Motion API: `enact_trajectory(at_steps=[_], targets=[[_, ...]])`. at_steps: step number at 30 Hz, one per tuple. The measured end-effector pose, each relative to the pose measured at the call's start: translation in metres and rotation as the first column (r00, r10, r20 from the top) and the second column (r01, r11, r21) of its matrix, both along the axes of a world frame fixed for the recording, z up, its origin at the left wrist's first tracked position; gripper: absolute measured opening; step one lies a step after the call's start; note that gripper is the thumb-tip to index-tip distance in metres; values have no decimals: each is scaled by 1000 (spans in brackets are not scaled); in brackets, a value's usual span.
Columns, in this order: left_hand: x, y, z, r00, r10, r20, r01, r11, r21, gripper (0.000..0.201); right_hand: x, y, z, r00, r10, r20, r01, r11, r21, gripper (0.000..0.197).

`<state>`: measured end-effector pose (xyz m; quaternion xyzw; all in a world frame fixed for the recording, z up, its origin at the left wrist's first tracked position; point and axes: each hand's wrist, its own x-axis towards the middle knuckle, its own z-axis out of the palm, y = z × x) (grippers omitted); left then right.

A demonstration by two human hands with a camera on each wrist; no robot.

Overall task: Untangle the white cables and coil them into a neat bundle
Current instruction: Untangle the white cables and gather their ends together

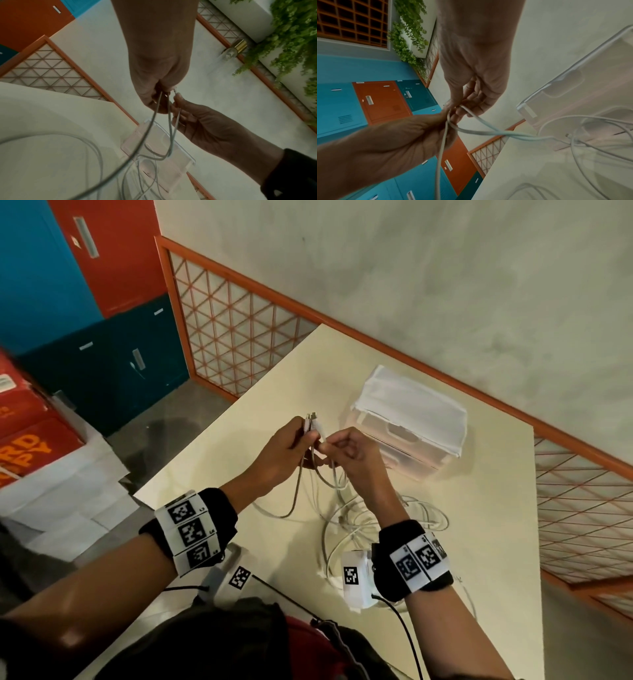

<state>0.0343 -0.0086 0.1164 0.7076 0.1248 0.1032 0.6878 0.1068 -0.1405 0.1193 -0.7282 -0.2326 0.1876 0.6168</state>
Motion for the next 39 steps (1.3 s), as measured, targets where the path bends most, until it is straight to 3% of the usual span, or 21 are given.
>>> enact_trajectory(at_steps=[4, 8, 12, 14, 17, 21, 27, 30, 33, 36, 37, 39], targets=[[-5, -13, 5, 999, 7, 34, -8, 999, 39, 27, -8, -5, 2, 998, 55, -42, -51, 996, 79, 18], [-9, -23, 10, 999, -22, 27, 19, 994, 106, 30, -14, -14, 4, 991, 114, -74, -110, 992, 60, 16], [-12, -31, 23, 997, 39, 69, -46, 993, 106, 30, -21, -23, -3, 957, 289, -13, -287, 941, -180, 20], [-10, -31, 30, 989, 83, 126, -86, 996, 15, 29, -21, -27, -9, 935, 351, 39, -331, 910, -249, 27], [-13, -31, 37, 974, 104, 199, -77, 987, -141, 30, -10, -38, -13, 910, 390, 143, -305, 861, -407, 37], [-15, -22, 42, 942, 202, 267, -124, 951, -282, 31, 8, -62, -19, 894, 418, 158, -281, 800, -531, 40], [-12, -4, 61, 882, 335, 333, -228, 919, -321, 33, 45, -97, -39, 883, 403, 240, -161, 742, -650, 27], [-17, 0, 56, 906, 289, 309, -233, 950, -206, 31, 56, -106, -34, 898, 358, 256, -108, 743, -660, 25], [-18, -13, 40, 983, 102, 156, -126, 979, 157, 24, 54, -100, -13, 891, 354, 283, -121, 787, -605, 24], [-9, -35, 20, 992, -70, -110, 116, 855, 506, 50, 49, -90, 13, 894, 344, 288, -147, 831, -537, 17], [-6, -41, 15, 985, -93, -147, 160, 824, 544, 51, 46, -85, 22, 889, 354, 291, -169, 843, -510, 15], [-2, -48, 11, 985, -105, -135, 164, 803, 573, 34, 42, -78, 37, 873, 360, 328, -179, 863, -472, 12]])
